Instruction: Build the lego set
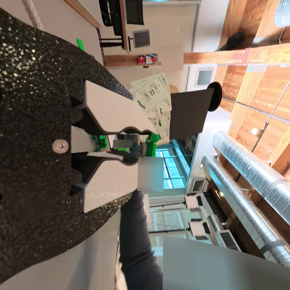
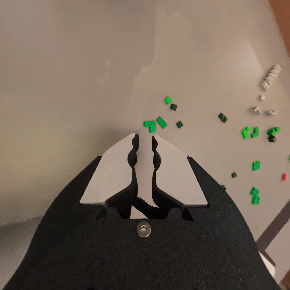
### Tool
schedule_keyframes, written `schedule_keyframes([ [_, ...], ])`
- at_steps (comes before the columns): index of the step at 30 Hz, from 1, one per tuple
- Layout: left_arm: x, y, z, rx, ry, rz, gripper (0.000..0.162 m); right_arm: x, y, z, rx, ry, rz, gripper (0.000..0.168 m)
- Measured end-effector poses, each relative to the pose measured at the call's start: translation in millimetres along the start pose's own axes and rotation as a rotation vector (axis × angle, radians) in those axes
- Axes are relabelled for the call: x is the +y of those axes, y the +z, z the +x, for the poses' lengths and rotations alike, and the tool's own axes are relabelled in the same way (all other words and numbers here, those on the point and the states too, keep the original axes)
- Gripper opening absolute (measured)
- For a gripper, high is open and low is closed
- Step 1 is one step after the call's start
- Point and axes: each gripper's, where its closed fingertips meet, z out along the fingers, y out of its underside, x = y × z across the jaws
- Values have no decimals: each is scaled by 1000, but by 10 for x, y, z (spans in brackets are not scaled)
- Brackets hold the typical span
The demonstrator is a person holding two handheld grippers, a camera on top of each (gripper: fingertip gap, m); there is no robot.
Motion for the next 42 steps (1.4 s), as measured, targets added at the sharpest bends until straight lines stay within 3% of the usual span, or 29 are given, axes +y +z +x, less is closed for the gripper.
schedule_keyframes([
  [1, -1, 7, 36, 30, -9, 1, 26, 25, 30, 35, -32, -11, -18, 15],
  [9, -17, 11, 137, 135, -78, 19, 26, 35, 166, 87, -163, -23, -22, 12],
  [17, -11, 16, 152, 147, -85, 17, 26, 82, 252, 96, -199, -43, -59, 14],
  [21, 8, 26, 169, 154, -82, 5, 26, 50, 282, 104, -185, -20, -62, 8],
  [30, 11, 22, 143, 110, -26, -4, 26, 104, 64, 124, 85, 147, -41, 7],
  [37, 18, 161, 133, -59, 106, -7, 26, 245, -365, 44, 264, 330, 24, 7],
  [42, -33, 419, 436, -203, 384, 9, 26, 249, -739, 107, 382, 462, 72, 7],
])
